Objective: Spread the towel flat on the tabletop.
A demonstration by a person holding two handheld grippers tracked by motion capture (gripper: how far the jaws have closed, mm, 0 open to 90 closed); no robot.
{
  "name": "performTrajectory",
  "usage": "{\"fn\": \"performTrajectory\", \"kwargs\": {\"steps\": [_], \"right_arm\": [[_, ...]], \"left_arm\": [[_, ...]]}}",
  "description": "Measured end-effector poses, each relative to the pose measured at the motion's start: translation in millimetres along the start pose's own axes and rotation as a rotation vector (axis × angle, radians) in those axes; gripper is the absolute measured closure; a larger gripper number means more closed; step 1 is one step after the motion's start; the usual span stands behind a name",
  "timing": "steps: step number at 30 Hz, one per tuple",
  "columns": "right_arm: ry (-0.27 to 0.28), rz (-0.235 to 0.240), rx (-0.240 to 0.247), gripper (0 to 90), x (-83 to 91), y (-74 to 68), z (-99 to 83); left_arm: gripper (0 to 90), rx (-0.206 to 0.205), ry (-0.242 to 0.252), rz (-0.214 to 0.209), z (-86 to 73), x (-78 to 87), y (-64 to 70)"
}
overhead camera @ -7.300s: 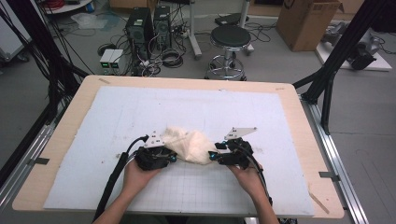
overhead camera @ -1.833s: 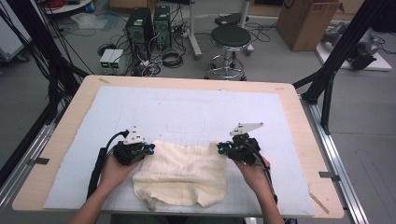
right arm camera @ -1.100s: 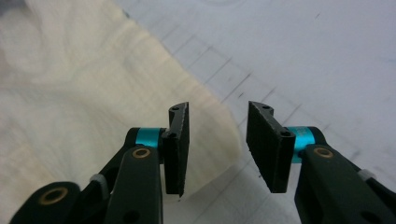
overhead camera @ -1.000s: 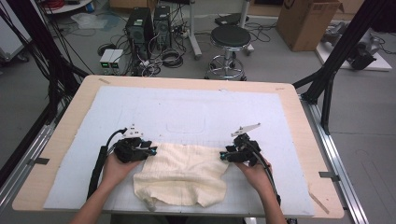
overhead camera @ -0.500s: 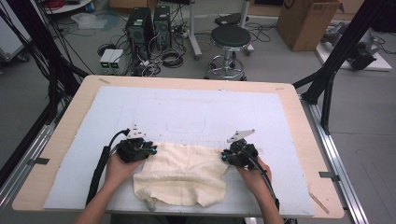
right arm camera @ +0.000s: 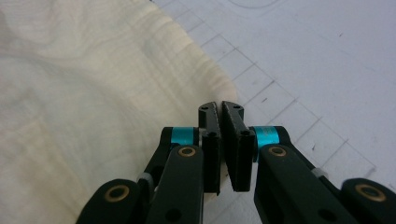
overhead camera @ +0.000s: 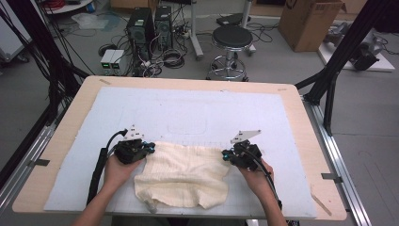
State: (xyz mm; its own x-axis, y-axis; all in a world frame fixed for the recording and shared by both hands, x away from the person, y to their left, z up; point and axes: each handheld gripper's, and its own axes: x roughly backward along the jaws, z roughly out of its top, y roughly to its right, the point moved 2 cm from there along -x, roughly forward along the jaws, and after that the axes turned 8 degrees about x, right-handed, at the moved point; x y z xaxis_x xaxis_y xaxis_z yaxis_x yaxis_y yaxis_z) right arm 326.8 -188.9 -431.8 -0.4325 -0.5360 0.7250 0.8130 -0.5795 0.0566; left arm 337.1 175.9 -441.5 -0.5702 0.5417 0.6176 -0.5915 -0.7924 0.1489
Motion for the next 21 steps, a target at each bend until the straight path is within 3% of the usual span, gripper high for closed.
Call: {"fn": "performTrajectory", "kwargs": {"steps": [8, 15, 21], "right_arm": [[0.051, -0.004, -0.004, 86.4, 9.4, 2.5, 12.7], [0.085, 0.0, 0.006, 86.4, 10.8, 4.1, 30.2], [0.106, -0.047, -0.006, 86.5, 3.3, 23.8, 50.5]], "left_arm": [[86.5, 0.025, 0.054, 0.0, 4.8, 10.6, -3.1], [86.6, 0.056, 0.114, 0.021, 16.2, 23.2, -16.0], [86.7, 0.085, 0.125, 0.051, 41.2, 17.6, -33.9]]}}
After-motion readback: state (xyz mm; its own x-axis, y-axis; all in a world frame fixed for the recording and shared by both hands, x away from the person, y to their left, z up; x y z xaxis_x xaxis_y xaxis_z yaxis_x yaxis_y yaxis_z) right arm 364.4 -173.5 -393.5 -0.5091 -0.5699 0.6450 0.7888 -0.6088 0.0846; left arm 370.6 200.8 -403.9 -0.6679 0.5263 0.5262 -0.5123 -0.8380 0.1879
